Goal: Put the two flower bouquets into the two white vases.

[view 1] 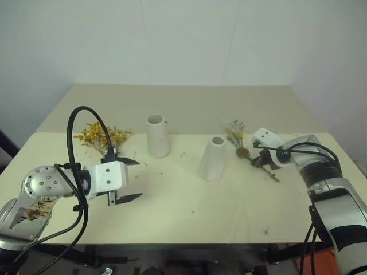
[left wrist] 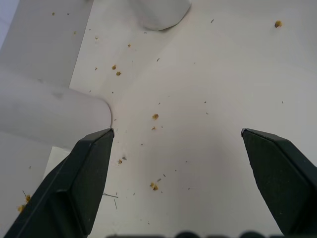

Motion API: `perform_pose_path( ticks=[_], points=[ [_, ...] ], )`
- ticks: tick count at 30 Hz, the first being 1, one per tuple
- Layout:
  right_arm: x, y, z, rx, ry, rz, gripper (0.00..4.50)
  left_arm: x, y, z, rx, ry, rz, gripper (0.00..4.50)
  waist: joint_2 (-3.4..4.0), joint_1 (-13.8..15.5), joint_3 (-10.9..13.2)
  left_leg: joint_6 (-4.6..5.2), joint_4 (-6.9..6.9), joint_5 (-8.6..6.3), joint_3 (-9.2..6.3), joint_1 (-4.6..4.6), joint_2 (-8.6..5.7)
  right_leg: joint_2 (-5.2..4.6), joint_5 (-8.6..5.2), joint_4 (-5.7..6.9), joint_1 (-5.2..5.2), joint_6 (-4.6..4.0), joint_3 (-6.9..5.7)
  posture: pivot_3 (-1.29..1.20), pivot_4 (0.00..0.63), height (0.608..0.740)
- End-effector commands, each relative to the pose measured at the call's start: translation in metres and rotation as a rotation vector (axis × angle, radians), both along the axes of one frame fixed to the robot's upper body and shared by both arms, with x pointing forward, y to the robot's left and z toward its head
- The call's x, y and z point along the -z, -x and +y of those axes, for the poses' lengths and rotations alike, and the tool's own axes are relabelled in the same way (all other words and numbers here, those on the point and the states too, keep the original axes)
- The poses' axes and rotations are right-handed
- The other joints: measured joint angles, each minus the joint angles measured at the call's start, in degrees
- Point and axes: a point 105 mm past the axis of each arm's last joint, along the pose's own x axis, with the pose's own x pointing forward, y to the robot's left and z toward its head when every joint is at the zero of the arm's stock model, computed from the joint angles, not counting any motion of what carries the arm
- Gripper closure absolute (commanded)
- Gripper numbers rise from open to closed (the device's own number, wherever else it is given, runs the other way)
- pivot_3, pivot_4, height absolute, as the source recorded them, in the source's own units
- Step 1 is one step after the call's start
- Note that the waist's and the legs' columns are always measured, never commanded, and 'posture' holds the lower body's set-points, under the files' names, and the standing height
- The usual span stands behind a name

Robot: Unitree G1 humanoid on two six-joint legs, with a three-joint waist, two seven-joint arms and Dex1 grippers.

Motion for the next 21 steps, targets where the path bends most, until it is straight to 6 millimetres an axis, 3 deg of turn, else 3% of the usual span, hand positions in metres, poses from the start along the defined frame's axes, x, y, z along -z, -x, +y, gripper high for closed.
perform_pose_path(
  ticks=[1,7,9,13,18,21],
  points=[
    [-0.025,-0.012,-0.007,0.082,-0.023,-0.13,4.46,-0.012,0.003,0.001,0.006,-0.015,-0.065,0.0,0.0,0.0,0.0,0.0,0.0,0.0,0.0,0.0,0.0,0.0,0.0,0.0,0.0,0.0,0.0,0.0,0.15,0.74],
    [-0.071,-0.02,-0.013,0.176,-0.126,-0.445,4.46,-0.013,0.001,0.004,-0.003,-0.018,-0.069,0.0,0.01,0.14,0.01,0.0,-0.01,0.0,-0.01,-0.04,0.01,0.0,0.0,0.0,-0.05,0.0,0.0,0.0,0.15,0.74],
    [-0.098,-0.015,-0.01,0.204,-0.21,-0.628,4.46,-0.015,0.0,0.004,0.003,-0.02,-0.069,0.0,0.01,0.29,0.01,0.0,-0.03,0.0,-0.04,-0.06,0.02,0.01,0.0,0.0,-0.05,0.0,-0.02,0.0,0.15,0.74],
    [-0.146,0.014,-0.001,0.201,-0.37,-1.011,4.46,-0.017,-0.004,0.004,0.02,-0.03,-0.069,0.0,0.01,0.29,0.01,0.0,-0.04,0.0,-0.05,-0.06,0.0,0.01,0.0,0.03,-0.06,0.01,0.0,0.0,0.15,0.74],
    [-0.177,0.052,0.034,0.073,-0.667,-1.116,4.46,-0.02,-0.01,0.003,0.04,-0.036,-0.072,0.0,0.02,0.14,0.01,0.0,-0.03,0.0,-0.06,-0.06,0.02,0.02,0.01,0.02,-0.06,0.01,-0.01,0.0,0.15,0.74],
    [-0.194,0.065,0.048,0.061,-0.879,-1.126,4.46,-0.022,-0.012,0.002,0.047,-0.037,-0.076,0.0,0.02,-0.02,0.0,0.0,-0.03,0.0,-0.07,-0.02,0.03,0.03,0.01,0.06,-0.03,0.01,-0.01,0.0,0.15,0.74]
  ],
)
